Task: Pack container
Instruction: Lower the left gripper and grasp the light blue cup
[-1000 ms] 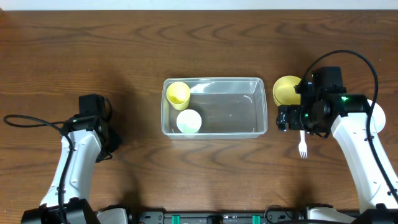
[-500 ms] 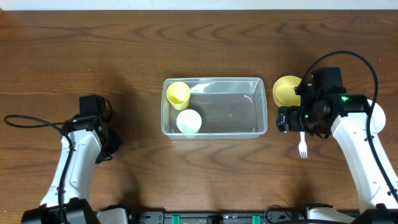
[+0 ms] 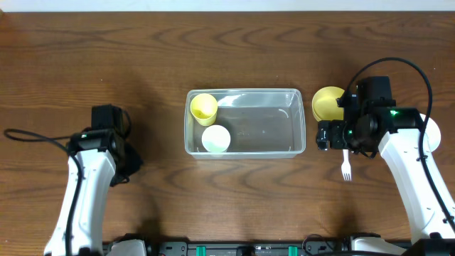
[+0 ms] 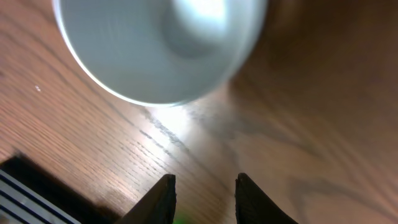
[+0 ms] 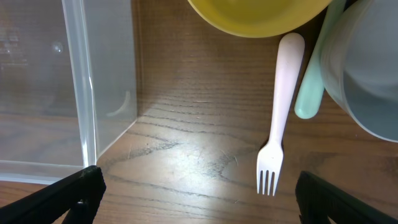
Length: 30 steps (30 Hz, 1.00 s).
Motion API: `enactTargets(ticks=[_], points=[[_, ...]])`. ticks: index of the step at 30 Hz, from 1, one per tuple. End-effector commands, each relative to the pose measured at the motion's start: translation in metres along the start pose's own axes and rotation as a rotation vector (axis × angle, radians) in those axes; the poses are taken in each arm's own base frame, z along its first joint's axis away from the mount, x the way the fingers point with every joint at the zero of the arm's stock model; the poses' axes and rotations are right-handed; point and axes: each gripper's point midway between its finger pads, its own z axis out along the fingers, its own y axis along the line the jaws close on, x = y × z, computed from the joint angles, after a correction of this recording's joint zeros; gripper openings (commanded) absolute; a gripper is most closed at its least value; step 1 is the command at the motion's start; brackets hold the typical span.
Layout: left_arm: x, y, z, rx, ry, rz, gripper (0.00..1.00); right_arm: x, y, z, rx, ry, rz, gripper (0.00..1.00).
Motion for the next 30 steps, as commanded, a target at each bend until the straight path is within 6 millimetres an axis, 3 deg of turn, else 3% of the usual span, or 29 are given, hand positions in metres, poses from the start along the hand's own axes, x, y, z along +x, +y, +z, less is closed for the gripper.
enactTargets(ticks=[1,5,9,22,30], points=[[-0.016,-0.01,-0.035,0.065,-0.105,0.047,0.37,-0.005,0.004,-0.003,-0.001,-0.017,-0.005,0.99],[-0.029,-0.01,-0.053,0.079,-0.186,0.06,0.5,-0.005,0.004,-0.003,-0.001,-0.018,-0.005,0.99],[-0.039,-0.008,-0.05,0.049,-0.216,0.051,0.57,-0.005,0.004,-0.003,-0.001,-0.018,-0.005,0.99],[-0.051,-0.021,0.004,-0.022,-0.089,0.068,0.59,-0.002,0.004,-0.003,0.0,-0.007,-0.004,0.99],[-0.051,-0.016,0.028,-0.06,-0.022,0.05,0.59,-0.002,0.004,-0.003,0.0,-0.005,-0.004,0.99]])
